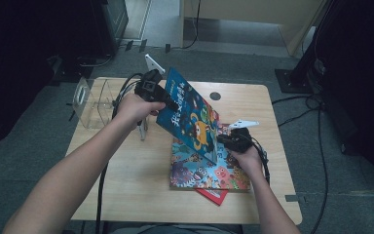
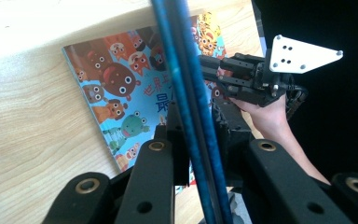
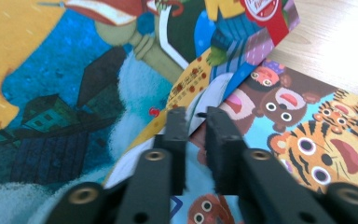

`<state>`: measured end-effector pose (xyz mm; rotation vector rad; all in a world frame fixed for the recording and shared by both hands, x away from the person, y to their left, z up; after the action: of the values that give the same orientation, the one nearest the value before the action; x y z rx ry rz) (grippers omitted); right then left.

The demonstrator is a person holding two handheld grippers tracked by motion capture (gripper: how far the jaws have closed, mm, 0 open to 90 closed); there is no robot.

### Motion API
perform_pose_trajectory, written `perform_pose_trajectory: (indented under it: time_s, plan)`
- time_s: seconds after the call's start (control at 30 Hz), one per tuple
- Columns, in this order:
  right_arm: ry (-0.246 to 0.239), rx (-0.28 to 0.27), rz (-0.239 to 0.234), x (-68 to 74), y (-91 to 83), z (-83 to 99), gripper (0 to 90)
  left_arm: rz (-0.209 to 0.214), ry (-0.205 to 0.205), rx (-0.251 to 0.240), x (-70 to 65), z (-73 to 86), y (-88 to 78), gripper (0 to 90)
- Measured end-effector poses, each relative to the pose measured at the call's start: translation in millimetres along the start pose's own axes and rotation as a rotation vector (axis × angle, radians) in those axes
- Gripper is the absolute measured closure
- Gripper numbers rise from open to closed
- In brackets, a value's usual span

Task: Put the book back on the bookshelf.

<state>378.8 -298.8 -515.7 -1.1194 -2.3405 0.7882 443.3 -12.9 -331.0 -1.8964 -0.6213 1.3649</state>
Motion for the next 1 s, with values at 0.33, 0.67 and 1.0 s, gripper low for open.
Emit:
perform_pose_trajectory:
  time_s: [0.33, 0.67, 1.0]
  plan:
    - [0.017, -0.056, 0.049, -14.1, -11.3, 1.0, 62.7, -0.038, 0.065, 0.030, -8.2, 1.8, -22.7, 83.6]
    - [-0.014, -0.048, 0.060, -15.9, -8.2, -0.4, 61.3, -0.066, 0.124, 0.044, -13.7, 28.3, -49.2, 83.6]
    - [-0.034, -0.021, 0.032, -10.1, 1.8, -6.5, 62.9, -0.043, 0.142, -0.010, -6.4, 69.5, -94.2, 83.8]
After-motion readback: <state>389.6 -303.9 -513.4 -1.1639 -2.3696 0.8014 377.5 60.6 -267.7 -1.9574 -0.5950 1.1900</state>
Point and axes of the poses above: each handheld gripper's, and its own axes: y roughly forward along the jaws, z roughly out of its underside, x roughly to its left, the point moved 3 cm from there along y, roughly forward along the jaws, and after that the axes turned 3 degrees about -y, right-handed, at the moved point
